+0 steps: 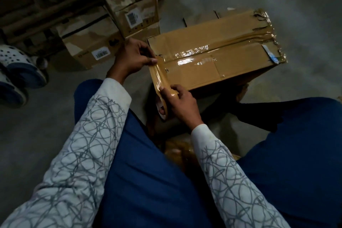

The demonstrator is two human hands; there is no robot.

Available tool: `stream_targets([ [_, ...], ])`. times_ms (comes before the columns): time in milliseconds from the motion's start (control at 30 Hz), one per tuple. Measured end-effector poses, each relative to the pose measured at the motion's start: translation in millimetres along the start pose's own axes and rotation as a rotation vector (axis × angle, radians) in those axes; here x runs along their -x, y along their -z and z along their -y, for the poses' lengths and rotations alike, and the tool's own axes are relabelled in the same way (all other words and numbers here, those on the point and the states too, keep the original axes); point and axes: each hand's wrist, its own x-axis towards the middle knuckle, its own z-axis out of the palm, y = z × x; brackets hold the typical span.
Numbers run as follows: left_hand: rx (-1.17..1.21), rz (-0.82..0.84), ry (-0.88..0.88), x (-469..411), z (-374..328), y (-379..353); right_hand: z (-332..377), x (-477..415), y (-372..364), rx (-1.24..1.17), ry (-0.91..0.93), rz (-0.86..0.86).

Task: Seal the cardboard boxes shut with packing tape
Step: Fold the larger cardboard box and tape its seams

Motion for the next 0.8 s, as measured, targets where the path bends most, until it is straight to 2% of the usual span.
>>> stream_targets([
  [333,0.048,0.180,0.030,-57,26,-3,14,-35,-15,-0.006,-0.125,-0.005],
  [467,0.029,0.163,0.032,-81,37,-3,26,-62,-30,-0.058,-0.180,-0.041],
  [633,-0.015,-0.058,0.032,-111,53,16,24,-60,-37,0.053,-0.167,0.029],
  [800,-0.070,0.051,0.014,-126,61,12,-6,-57,-59,-0.131,-0.290,-0.030],
])
